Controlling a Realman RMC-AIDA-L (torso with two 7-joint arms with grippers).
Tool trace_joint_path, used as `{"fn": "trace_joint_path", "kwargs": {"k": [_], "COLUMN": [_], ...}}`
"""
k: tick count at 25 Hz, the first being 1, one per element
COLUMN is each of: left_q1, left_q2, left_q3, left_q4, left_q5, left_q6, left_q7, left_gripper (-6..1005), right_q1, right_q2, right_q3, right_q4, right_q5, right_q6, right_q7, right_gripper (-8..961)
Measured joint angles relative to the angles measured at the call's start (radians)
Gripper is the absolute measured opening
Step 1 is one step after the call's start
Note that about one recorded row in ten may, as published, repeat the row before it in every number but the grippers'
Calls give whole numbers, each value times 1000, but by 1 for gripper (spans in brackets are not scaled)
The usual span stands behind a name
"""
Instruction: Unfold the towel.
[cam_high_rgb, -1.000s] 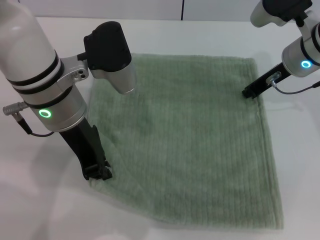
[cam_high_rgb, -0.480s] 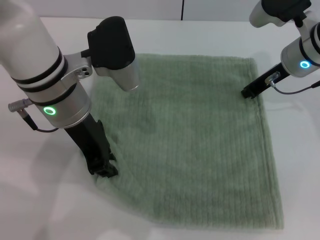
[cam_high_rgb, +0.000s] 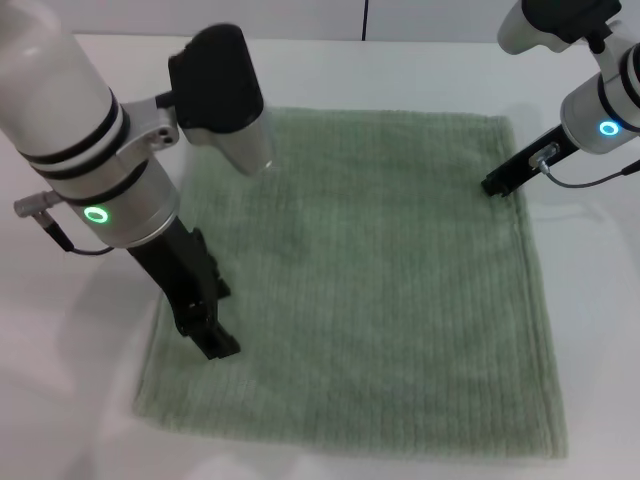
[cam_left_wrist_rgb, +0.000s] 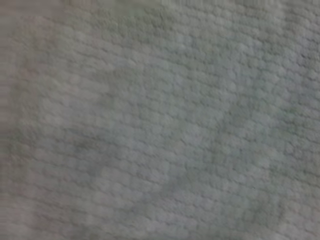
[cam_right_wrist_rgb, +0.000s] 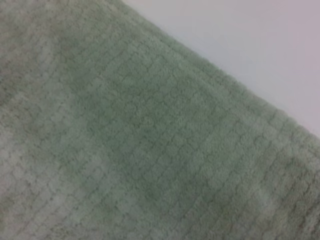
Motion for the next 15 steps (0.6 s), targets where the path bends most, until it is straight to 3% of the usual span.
{"fn": "trace_joint_path", "kwargs": {"k": [6, 15], "left_q1": [17, 40], "left_q2": [-3, -2], "left_q3": [-93, -136], "left_q4": [52, -1], "left_q5": [-51, -249], "left_q6": [-78, -293], "left_q7": [50, 128], "left_gripper": [698, 756], "right_q1": [2, 3], "right_q2": [1, 2], "right_q3": [0, 4], "right_q4": [0, -1], "right_q5": [0, 1], "right_q6": [0, -1], "right_q7": [0, 0], "right_gripper": [-1, -1]}}
